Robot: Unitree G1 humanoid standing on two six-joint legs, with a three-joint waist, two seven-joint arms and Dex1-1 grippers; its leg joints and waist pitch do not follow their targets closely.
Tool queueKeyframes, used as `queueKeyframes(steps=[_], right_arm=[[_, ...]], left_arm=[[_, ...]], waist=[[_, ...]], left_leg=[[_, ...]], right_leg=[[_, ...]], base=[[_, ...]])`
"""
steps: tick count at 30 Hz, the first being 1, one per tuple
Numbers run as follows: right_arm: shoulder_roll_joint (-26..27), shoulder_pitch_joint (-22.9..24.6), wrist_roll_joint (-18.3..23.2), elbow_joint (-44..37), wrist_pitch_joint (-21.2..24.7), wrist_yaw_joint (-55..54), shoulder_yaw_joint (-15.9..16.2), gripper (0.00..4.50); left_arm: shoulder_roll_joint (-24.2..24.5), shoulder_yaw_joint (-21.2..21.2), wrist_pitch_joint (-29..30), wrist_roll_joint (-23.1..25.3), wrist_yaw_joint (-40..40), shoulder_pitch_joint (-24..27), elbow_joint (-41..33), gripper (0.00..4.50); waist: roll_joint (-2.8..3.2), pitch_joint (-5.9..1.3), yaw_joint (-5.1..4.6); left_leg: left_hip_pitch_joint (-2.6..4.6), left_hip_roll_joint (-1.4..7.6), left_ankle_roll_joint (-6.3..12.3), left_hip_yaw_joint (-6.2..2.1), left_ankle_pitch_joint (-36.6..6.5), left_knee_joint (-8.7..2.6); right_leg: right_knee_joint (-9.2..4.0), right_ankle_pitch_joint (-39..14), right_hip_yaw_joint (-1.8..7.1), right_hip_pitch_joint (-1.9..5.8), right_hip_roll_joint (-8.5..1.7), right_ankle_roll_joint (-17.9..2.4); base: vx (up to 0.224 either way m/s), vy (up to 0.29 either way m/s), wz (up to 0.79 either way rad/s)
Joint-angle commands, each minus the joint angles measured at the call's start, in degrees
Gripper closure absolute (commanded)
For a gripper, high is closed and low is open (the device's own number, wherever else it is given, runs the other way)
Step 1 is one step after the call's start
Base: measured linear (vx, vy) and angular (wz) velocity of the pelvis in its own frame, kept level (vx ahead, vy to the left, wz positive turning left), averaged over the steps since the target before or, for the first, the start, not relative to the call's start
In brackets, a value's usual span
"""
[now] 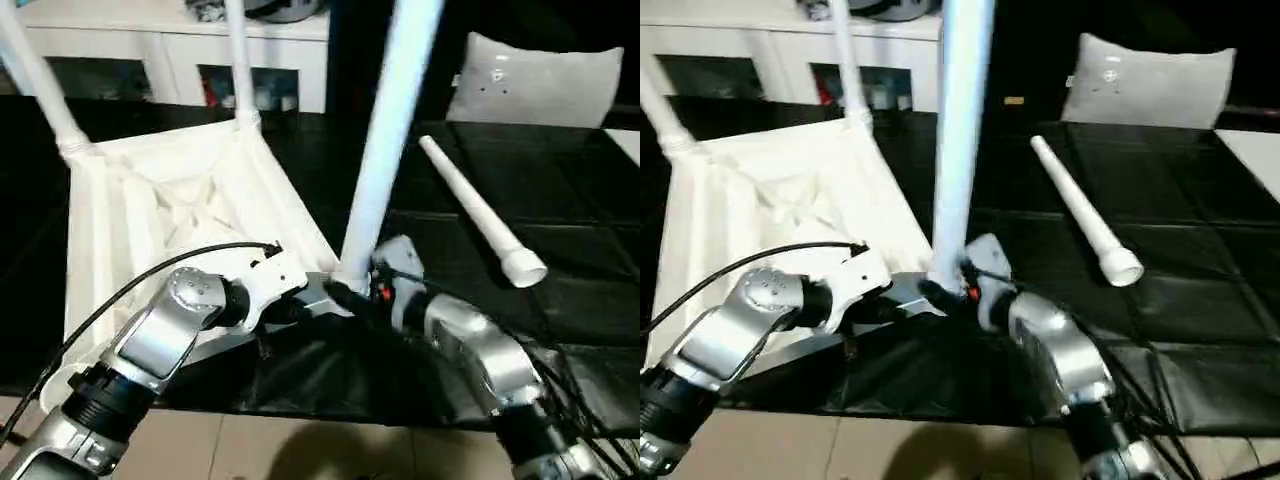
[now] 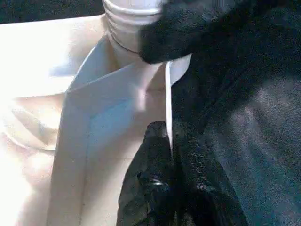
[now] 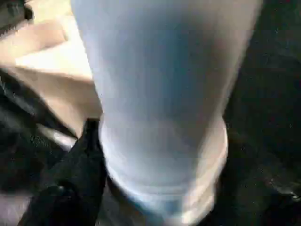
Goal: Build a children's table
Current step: Rotate leg to tighten
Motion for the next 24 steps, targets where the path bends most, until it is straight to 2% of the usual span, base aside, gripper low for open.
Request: queueKeyframes(steps=[1,6,7,10,11,13,15,16,17,20,24], right_arm=[[-1.7,1.7,-1.2,0.5,0.4,-0.3,-1.1,0.63],[-4.6,6.2,1.4,-5.4,-1.6,3.8,-3.0,0.14],[-5.2,6.7,1.9,-6.2,-2.0,4.5,-3.6,0.14],[-7.0,7.4,3.2,-7.8,-3.1,6.8,-5.2,0.06],[-8.0,7.1,4.0,-8.3,-3.6,8.3,-5.9,0.06],[-8.8,7.0,4.5,-8.6,-3.9,9.2,-6.4,0.06],[-11.3,5.8,3.6,-8.6,-5.8,12.3,-5.3,0.06],[-12.3,5.1,3.9,-9.0,-5.7,14.3,-5.0,0.06],[-12.5,4.3,4.8,-9.3,-5.2,15.8,-5.1,0.06],[-12.5,3.6,6.5,-9.8,-4.1,17.5,-5.1,0.06],[-14.9,1.8,4.3,-9.6,-3.3,23.1,-0.9,0.06]], left_arm=[[0.4,1.3,-2.4,-0.1,-0.4,-2.1,-0.4,4.5],[2.0,-1.2,-8.8,1.4,-3.6,-2.9,3.0,4.5],[2.2,-1.5,-9.5,1.4,-4.2,-3.0,3.7,4.5],[2.5,-2.3,-12.0,1.3,-6.0,-3.6,5.6,4.5],[2.8,-2.9,-13.5,1.3,-7.4,-4.0,6.6,4.5],[3.0,-3.3,-14.7,1.4,-8.5,-4.4,7.4,4.5],[3.5,-4.3,-17.3,1.7,-10.9,-5.1,9.1,4.5],[3.9,-5.0,-19.1,2.1,-12.3,-5.5,10.0,4.5],[4.2,-5.8,-20.6,2.6,-13.6,-5.8,10.7,4.5],[4.5,-6.5,-22.0,2.7,-14.9,-6.2,11.5,4.5],[4.5,-7.2,-23.9,2.3,-17.7,-7.0,12.0,4.5]], waist=[[1.06,-3.55,0.2],[1.16,-3.45,0.74],[1.27,-3.47,0.78],[1.08,-3.42,1.02],[1.36,-3.48,1.18],[1.25,-3.56,1.44],[1.23,-3.64,1.57],[1.3,-3.69,1.72],[1.11,-3.68,1.8],[1.22,-3.78,2.02],[1.02,-3.85,2.39]], left_leg=[[0.51,3.0,0.11,-1.03,-11.4,-4.41],[0.56,3.01,0.62,-1.14,-12.3,-4.45],[0.6,3.01,0.57,-1.13,-12.7,-4.42],[0.59,2.97,0.78,-1.1,-12.9,-4.39],[0.74,3.08,0.68,-1.09,-12.6,-4.37],[0.88,3.09,1.01,-1.04,-12.3,-4.3],[0.89,3.05,1.23,-1.0,-11.5,-4.22],[0.86,3.09,1.41,-0.95,-10.8,-4.11],[0.78,3.02,1.82,-0.92,-10.6,-4.08],[0.79,3.2,2.14,-0.95,-9.8,-4.05],[0.86,3.26,2.3,-0.87,-8.8,-3.99]], right_leg=[[-3.74,-8.5,2.77,2.95,-4.23,-13.2],[-3.93,-11.1,2.77,3.08,-4.33,-12.4],[-3.94,-11.7,2.78,3.0,-4.37,-12.3],[-4.15,-12.8,2.75,2.99,-4.37,-12.1],[-3.98,-12.4,2.77,2.89,-4.37,-12.2],[-3.97,-11.5,2.79,2.89,-4.36,-12.1],[-3.8,-10.0,2.66,2.85,-4.28,-12.8],[-3.59,-8.6,2.76,2.99,-4.39,-13.3],[-3.6,-8.6,2.73,3.12,-4.37,-13.4],[-3.41,-7.9,2.71,3.15,-4.52,-13.6],[-3.16,-6.4,2.63,3.16,-4.49,-14.5]], base=[[0.0,0.0,0.0],[0.0,0.0,0.0],[0.0,0.0,0.0],[0.0,0.0,0.0],[0.0,0.0,0.0],[0.0,0.0,0.0],[0.0,0.0,0.0],[0.0,0.0,0.0],[0.0,0.0,0.0],[0.0,0.0,0.0],[0.0,0.0,0.0]])
